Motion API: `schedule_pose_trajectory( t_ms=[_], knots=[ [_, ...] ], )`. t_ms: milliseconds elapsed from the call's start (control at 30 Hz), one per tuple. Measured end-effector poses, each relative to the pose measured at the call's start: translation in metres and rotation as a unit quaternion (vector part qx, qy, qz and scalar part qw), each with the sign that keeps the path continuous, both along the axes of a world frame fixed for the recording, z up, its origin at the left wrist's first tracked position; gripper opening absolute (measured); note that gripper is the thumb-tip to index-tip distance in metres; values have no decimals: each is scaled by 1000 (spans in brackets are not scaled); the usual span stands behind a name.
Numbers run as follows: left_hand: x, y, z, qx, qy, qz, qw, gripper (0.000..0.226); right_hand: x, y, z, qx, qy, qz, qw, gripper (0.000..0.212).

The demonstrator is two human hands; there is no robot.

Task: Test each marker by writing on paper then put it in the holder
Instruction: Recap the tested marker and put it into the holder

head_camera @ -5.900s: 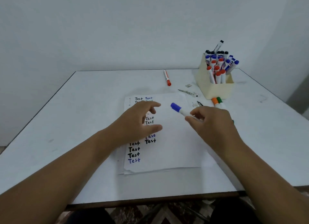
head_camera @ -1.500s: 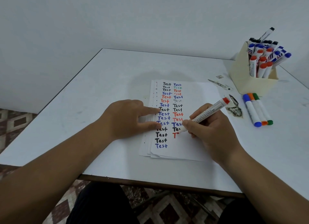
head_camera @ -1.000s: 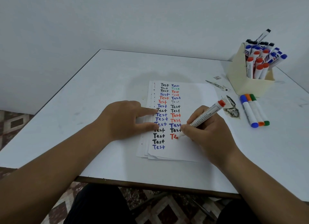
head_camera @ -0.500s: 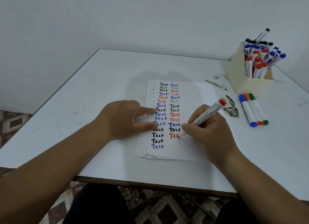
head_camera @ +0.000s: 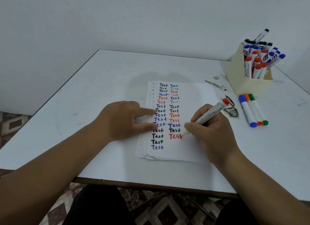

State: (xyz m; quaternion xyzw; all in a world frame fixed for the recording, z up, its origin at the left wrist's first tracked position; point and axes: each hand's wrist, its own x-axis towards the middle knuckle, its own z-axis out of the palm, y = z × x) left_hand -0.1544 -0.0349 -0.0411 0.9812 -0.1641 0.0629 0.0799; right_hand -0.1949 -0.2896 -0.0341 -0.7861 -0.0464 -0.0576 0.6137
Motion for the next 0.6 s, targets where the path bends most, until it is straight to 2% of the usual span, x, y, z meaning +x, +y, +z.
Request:
schedule_pose_trajectory(
  t_ms=[200, 300, 367, 433, 500, 567, 600],
  knots=[
    [-1, 0, 0, 3, 6, -1, 1000, 75, 0, 0, -2, -23, -12, -5, 1000, 18],
    [-2, 0, 1, -3, 3, -5, 1000, 78, 3, -2, -4, -1, -11, -20, 1000, 15],
    [-2, 2, -1, -62, 3, -18, 998, 70, 5, -4, -4, 51, -10, -23, 998, 13],
    [-3, 4, -6, -162, 14, -43, 986, 60, 8, -6, -4, 110, -2, -22, 994, 17],
    [-4, 1, -7, -227, 19, -70, 971, 63, 10, -7, -4, 172, 16, -17, 985, 16],
    [-5, -4, -4, -248, 14, -75, 966, 70, 11, -7, -3, 247, 33, 10, 968, 6],
    [-6, -6, -3, -249, 6, -77, 965, 75, 11, -7, -3, 284, 36, 22, 958, 8]
  ],
)
